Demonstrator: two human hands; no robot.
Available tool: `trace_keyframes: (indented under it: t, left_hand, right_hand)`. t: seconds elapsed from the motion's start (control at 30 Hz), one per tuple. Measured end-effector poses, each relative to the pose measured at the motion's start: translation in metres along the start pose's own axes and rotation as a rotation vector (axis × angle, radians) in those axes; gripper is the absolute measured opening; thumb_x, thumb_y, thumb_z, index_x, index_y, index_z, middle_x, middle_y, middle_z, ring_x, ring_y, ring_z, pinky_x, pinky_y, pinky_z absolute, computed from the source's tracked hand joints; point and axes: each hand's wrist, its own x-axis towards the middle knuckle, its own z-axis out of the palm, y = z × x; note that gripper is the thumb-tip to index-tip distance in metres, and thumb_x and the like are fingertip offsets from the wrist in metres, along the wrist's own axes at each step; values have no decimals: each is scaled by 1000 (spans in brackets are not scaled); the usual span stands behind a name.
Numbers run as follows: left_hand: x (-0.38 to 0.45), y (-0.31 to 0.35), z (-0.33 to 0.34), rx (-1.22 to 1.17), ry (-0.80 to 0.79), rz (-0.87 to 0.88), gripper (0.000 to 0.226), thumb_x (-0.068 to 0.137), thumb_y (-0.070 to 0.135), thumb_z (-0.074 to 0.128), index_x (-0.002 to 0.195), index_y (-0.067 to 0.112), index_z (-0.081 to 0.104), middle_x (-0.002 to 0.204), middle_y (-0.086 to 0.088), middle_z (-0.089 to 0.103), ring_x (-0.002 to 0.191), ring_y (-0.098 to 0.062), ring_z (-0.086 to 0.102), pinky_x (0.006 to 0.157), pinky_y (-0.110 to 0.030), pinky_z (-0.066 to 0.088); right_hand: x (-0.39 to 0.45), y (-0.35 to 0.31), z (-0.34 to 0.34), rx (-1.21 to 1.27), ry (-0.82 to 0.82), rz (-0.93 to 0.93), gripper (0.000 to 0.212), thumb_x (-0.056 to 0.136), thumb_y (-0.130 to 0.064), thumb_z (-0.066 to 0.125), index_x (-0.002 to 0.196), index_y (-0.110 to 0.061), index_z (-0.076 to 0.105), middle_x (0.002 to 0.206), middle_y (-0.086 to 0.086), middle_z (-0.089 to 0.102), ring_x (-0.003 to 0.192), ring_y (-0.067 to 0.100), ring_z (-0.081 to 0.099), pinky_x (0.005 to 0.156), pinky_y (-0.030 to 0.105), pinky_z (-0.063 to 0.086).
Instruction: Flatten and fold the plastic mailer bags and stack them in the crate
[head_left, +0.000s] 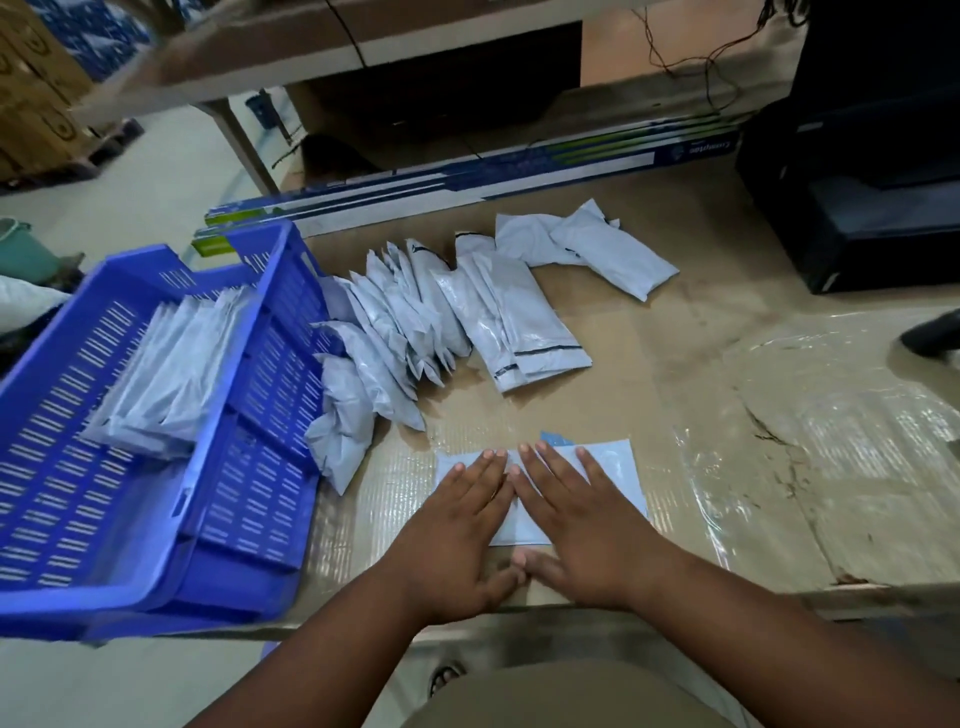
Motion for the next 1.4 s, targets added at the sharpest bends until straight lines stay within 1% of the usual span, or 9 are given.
trace_keyframes:
  t: [0.23,0.33,0.5,0.67,0.77,0.9,1.03,1.3,1.4]
  left_hand:
    - [-29,-23,13,13,67,-93,101,98,77,44,171,20,4,178,-5,-7,165,-23,-7,130,-55,16]
    - [-27,-25,19,0,75,-94,101,97,78,43,171,20,4,178,-5,-6,165,-23,-7,130,-54,15]
    - [-32,-34,20,-69,109,-97,93,104,70,40,170,15,6,178,-5,-4,164,-20,-7,131,-51,13]
    - [-26,-24,12,-101,249,-60,69,110,40,36,167,5,21,177,-12,8,165,-25,2,131,-52,18]
    - [-1,-10,15,-133,195,-7,69,112,42,30,168,4,14,178,-11,4,165,-22,-4,133,-49,14]
    - [10,-7,32,-61,139,-59,76,111,54,27,169,6,12,178,-11,6,165,-23,-2,131,-51,17]
    - [1,-20,37,-20,150,-104,79,110,58,32,169,8,17,177,-13,11,164,-27,7,129,-52,20]
    - [-27,-48,22,87,-27,-296,83,105,67,8,170,18,-1,177,-1,-12,163,-16,-12,133,-47,4]
    - [-27,-42,9,88,-39,-335,81,105,63,10,170,18,-2,177,-1,-14,163,-16,-15,133,-47,0]
  right_hand:
    - [9,3,-18,-66,-196,24,97,90,-91,12,164,-38,-20,168,-9,-37,156,16,-33,126,61,-13]
    - [11,1,-29,-57,-213,61,88,93,-86,12,165,-42,-13,171,-13,-29,158,13,-26,128,57,-11]
    - [16,-27,-17,-10,64,133,75,105,-68,20,167,-25,25,177,2,3,163,18,1,131,52,5]
    - [32,-61,-2,24,84,123,75,106,-49,28,169,-18,2,177,4,-7,162,17,-16,131,50,2]
    - [34,-61,2,56,50,169,86,99,-42,35,167,-24,-14,176,1,-14,160,16,-22,131,50,-2]
    - [22,-39,11,21,56,191,78,104,-44,33,169,-19,-2,177,1,-6,162,16,-11,130,53,8]
    - [2,-12,13,-29,42,246,79,107,-60,25,168,-11,14,177,7,1,163,20,-1,130,52,10]
    - [-51,37,0,-56,-62,440,91,91,-74,-20,165,-20,-20,172,-4,-29,158,13,-28,130,53,-7]
    - [-58,43,-8,-16,-15,505,89,97,-70,-13,167,-15,-13,174,2,-22,159,16,-23,130,51,-9]
